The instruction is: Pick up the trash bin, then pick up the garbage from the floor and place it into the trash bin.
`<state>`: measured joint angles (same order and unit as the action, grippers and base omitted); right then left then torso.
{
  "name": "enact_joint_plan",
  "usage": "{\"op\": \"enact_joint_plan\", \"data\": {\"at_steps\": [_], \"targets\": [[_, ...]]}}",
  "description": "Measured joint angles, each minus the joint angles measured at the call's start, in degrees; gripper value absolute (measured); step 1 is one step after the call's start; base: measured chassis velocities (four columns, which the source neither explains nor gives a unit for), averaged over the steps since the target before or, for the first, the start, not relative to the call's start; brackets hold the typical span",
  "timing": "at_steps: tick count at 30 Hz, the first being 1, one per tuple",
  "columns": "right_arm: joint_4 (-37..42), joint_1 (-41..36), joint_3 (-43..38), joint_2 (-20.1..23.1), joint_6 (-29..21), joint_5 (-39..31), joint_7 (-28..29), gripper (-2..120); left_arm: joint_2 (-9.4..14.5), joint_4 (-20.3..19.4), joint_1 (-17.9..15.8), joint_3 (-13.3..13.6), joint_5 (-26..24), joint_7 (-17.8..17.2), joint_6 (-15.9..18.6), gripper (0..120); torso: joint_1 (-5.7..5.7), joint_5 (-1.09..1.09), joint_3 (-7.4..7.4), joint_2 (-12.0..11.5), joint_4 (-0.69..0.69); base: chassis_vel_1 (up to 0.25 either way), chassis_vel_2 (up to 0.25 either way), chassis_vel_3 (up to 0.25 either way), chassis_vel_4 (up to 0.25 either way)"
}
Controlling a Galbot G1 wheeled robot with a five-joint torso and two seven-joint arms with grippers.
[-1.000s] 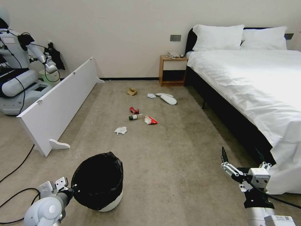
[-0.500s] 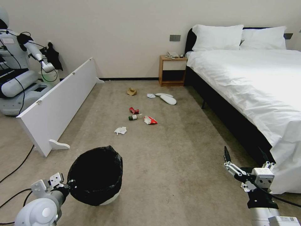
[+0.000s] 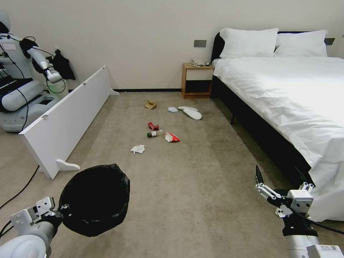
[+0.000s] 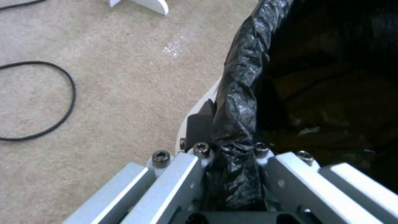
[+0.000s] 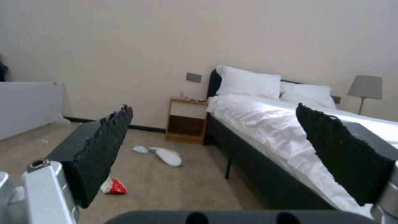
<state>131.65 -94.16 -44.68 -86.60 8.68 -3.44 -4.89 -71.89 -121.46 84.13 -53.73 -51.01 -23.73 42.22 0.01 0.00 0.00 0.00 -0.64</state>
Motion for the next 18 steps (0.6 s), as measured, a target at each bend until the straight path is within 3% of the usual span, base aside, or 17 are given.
{"op": "enact_joint_plan", "data": {"at_steps": [18], "targets": [[0.0, 0.0, 0.0, 0.8, -0.6, -0.9, 0.1, 100, -0.6, -1.3, 1.3, -0.8, -0.5, -0.1, -0.1, 2, 0.0, 0.0, 0.0, 0.0, 0.0, 0.0, 0.0, 0.0, 0.0]]}}
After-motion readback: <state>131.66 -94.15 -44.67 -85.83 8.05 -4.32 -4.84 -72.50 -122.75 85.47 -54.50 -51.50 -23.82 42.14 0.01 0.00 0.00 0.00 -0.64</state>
